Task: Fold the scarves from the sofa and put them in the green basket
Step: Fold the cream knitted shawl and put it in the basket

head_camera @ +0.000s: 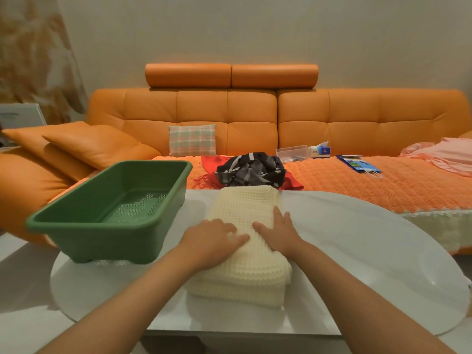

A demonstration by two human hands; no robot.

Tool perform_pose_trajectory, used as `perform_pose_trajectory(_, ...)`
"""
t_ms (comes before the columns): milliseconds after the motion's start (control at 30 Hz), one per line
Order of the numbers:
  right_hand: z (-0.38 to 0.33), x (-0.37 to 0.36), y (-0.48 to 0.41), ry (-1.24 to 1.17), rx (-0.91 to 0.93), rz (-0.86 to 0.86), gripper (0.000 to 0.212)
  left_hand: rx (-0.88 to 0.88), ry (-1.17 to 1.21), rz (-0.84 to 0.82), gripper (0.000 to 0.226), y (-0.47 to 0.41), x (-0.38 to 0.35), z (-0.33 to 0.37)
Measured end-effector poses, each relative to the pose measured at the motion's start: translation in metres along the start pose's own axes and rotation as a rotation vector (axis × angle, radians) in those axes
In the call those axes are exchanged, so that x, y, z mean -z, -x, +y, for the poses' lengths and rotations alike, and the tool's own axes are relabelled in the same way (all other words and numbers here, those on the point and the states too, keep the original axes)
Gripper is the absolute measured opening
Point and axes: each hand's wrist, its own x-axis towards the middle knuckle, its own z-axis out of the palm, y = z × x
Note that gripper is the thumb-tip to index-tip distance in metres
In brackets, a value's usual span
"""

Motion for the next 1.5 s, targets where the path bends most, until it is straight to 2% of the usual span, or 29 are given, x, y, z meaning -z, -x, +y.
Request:
perform_pose_trajectory(67, 0.0, 0.0, 0.0, 0.128, -0.109, 0.034, 0.103, 0.074, 0.151, 0.132, 0.042, -0.015, 0.007, -0.013)
perform_pose_trajectory(133, -0.001, 0.0, 0.002, 0.094, -0.129, -0.023, 0.108, 0.11, 0.178, 0.229, 0.037, -0.031, 0.002, -0.03)
perform_pose_trajectory(233, -0.001, -0.006, 0.002, -0.125, -0.04, -0.076, 0.108, 0.144, 0.309, 0.169, 0.057, -0.049, -0.018, -0.05)
perform_pose_trajectory(300, 0.001, -0.011, 0.0, -0.187, 0.02, -0.093, 0.098, 0.155, 0.475, 0.055, 0.073, -0.055, -0.031, -0.053)
perform_pose_trajectory(367, -0.003, -0.008, 0.007, -0.249, 0.079, -0.083, 0.089, 0.15, 0.546, 0.012, 0.082, -0.056, -0.038, -0.051)
perform_pose_trajectory(467, -0.013, -0.003, 0.018, -0.466, 0.118, -0.078, 0.078, 0.161, 0.649, 0.059, 0.087, -0.053, -0.04, -0.049)
perform_pose_trajectory(633, -0.023, -0.004, 0.02, -0.641, -0.015, -0.05, 0.084, 0.16, 0.723, 0.158, 0.085, -0.037, -0.034, -0.048)
perform_pose_trajectory(733, -0.031, 0.002, 0.022, -0.674, -0.043, -0.028, 0.086, 0.117, 0.734, 0.209, 0.082, -0.027, -0.023, -0.043)
perform_pose_trajectory(900, -0.062, 0.025, 0.037, -0.722, 0.09, 0.035, 0.06, 0.021, 0.742, 0.349, 0.073, -0.012, 0.017, -0.04)
perform_pose_trajectory(1067, -0.114, 0.039, 0.034, -0.875, 0.183, 0.007, 0.049, -0.02, 0.745, 0.459, 0.067, -0.001, 0.092, -0.061)
perform_pose_trajectory(1233, -0.195, 0.032, 0.016, -0.968, 0.243, -0.095, 0.049, 0.042, 0.697, 0.468, 0.066, -0.008, 0.159, -0.115)
perform_pose_trajectory(1333, -0.243, 0.016, 0.001, -0.976, 0.264, -0.123, 0.035, 0.096, 0.665, 0.446, 0.066, -0.014, 0.186, -0.158)
perform_pose_trajectory(1500, -0.304, -0.03, -0.031, -0.869, 0.323, -0.135, 0.045, 0.249, 0.606, 0.387, 0.068, -0.031, 0.188, -0.237)
